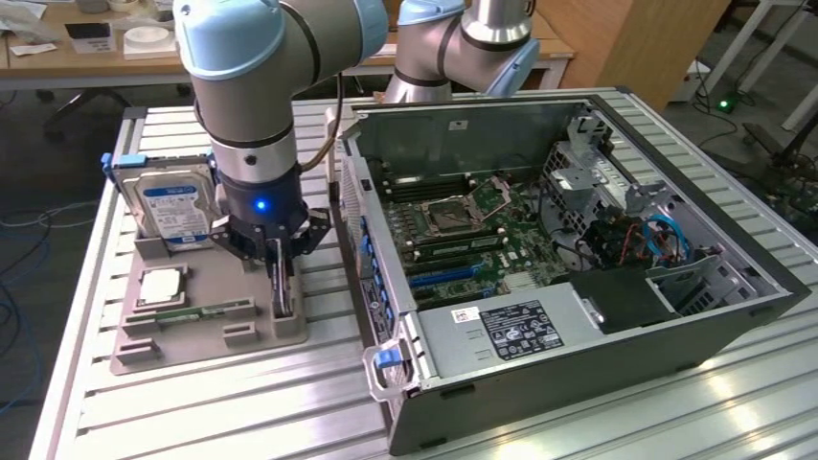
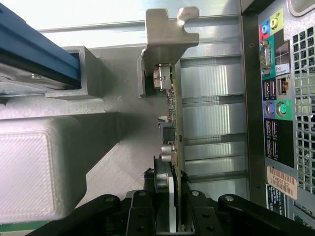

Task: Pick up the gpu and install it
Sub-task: 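Pick up the gpu and move the gpu toward the slot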

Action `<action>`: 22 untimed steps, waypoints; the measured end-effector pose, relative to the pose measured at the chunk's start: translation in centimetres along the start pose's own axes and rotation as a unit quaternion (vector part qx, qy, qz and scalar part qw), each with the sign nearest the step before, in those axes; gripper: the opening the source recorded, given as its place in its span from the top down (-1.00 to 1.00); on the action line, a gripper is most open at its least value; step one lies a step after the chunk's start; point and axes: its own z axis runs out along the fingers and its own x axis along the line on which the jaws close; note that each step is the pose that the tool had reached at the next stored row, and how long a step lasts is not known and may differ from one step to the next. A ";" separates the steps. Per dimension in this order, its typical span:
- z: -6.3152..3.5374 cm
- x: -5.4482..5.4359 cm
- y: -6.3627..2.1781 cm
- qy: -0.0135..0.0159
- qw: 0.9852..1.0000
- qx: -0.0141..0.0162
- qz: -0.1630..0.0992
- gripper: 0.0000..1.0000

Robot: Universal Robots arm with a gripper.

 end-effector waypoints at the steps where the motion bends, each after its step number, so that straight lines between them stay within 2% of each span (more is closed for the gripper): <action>1: 0.00 0.0 0.00 0.000 1.000 0.000 -0.003 0.43; 6: 0.03 0.0 0.00 0.001 0.999 -0.001 -0.041 0.43; 22: 0.05 0.0 0.01 0.001 0.997 -0.001 -0.071 0.43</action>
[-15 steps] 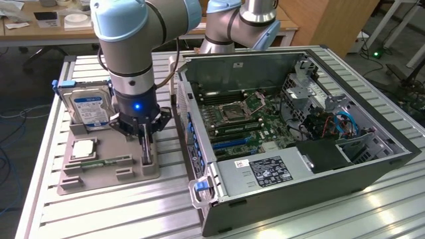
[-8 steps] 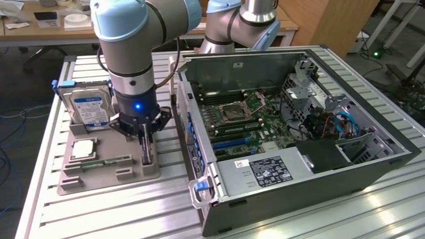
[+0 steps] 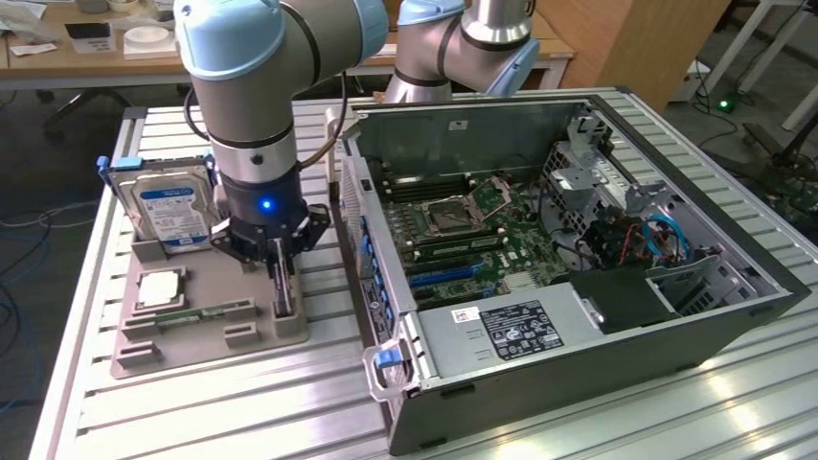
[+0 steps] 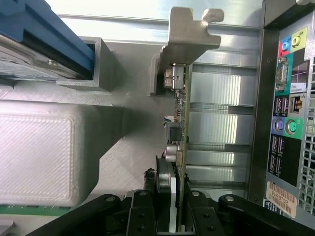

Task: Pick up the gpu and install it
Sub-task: 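Pick up the gpu and move the gpu toward the slot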

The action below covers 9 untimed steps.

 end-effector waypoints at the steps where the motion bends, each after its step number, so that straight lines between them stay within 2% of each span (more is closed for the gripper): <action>1: 0.00 0.0 0.00 0.000 1.000 0.000 0.000 0.43; 9: 0.01 0.0 0.00 0.000 1.000 0.000 0.005 0.43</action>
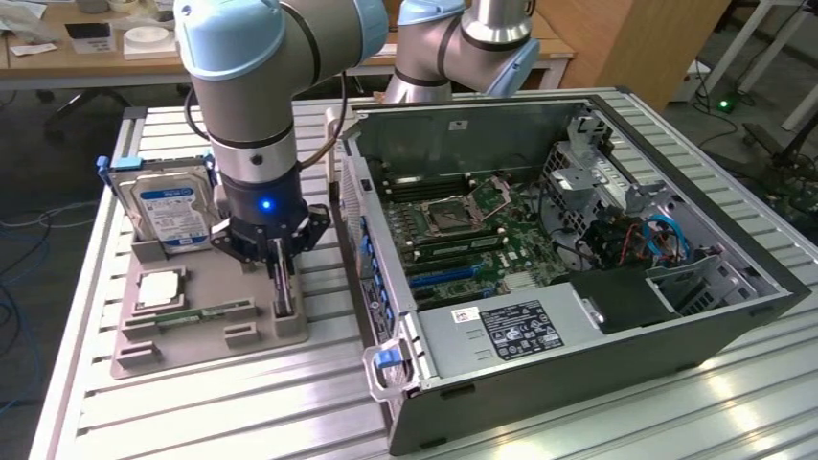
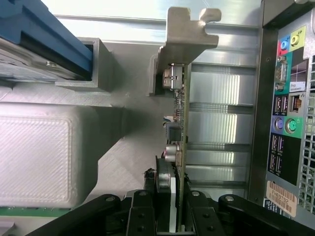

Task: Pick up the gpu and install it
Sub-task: 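Pick up the gpu and move the gpu toward the slot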

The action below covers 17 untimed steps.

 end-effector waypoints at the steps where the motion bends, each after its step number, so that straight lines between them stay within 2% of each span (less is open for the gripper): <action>1: 0.00 0.0 0.00 0.000 1.000 0.000 0.002 0.43; 8: 0.01 0.0 0.00 0.000 1.000 0.000 0.014 0.43; 17: -0.04 0.0 0.01 -0.001 1.000 0.000 0.014 0.43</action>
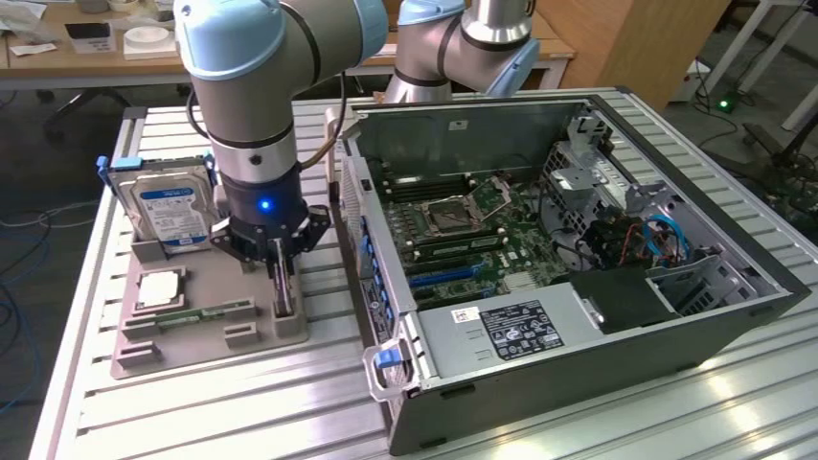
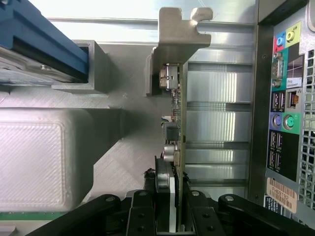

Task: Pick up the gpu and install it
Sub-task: 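Pick up the gpu and move the gpu toward the slot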

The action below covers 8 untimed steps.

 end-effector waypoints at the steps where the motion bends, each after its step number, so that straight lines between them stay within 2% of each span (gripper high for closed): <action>1: -0.05 0.0 0.00 0.000 1.000 0.000 0.000 0.43; 8: -0.79 0.0 0.01 0.000 1.000 0.000 0.000 0.43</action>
